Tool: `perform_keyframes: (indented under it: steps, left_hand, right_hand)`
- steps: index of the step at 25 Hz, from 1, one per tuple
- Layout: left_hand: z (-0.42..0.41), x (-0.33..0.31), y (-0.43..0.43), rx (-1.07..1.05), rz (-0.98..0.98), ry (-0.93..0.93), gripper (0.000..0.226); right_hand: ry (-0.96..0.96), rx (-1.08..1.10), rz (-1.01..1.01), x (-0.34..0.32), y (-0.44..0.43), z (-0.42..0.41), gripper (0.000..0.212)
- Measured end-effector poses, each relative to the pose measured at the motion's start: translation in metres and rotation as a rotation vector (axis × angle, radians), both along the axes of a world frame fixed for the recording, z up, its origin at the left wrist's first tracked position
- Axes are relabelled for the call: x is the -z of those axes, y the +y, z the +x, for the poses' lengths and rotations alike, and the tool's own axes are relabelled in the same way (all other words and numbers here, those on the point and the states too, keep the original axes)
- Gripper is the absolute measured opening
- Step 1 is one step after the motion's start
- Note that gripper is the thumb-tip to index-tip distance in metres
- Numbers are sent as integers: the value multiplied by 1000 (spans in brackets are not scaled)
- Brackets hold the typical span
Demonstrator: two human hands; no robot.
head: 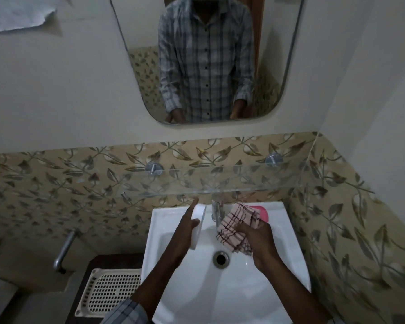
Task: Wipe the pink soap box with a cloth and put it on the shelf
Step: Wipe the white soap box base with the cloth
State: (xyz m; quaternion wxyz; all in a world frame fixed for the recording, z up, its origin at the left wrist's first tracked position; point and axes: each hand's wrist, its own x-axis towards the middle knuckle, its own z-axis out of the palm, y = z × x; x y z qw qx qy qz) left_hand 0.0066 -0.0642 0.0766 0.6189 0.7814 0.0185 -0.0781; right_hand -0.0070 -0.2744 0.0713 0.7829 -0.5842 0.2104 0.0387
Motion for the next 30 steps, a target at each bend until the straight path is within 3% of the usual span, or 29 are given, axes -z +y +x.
perform_keyframes:
  steps: [4,7,11,14,16,18,22,23,24,26,30]
  left_hand:
    - [-3,-5,-19,21,-337,122,49]
    - [-10,-1,-25,-149,-341,120,48]
    - [-7,-8,-2,-259,-342,257,78]
    - [0,-14,5,-291,-371,333,71]
    - [4,-12,11,-326,-392,404,67]
    - [10,-18,15,-320,-472,494,65]
    - [22,-20,29,-261,-478,421,57]
    - [22,-18,32,-252,-497,422,56]
    - [21,-18,35,-239,-529,453,57]
    - [20,-18,38,-210,-604,554,58]
    - [20,-27,28,-153,-703,683,62]
  right_hand:
    - [-72,-91,-156,-22,43,4,25]
    - [-150,-165,-296,-26,77,-13,19]
    - [-529,-490,-568,-18,70,-27,18]
    - [-836,-741,-794,-19,53,-13,16]
    - [-912,-927,-934,-28,48,1,24]
    - [-823,-935,-804,-37,45,14,24]
    - [-232,-422,-103,-49,39,28,19]
    - [-161,-331,-9,-48,36,31,21]
    - [-174,-276,-42,-48,34,34,20]
    - [-447,-261,-406,-44,33,34,21]
    - [-1557,-537,-1221,-5,36,23,32]
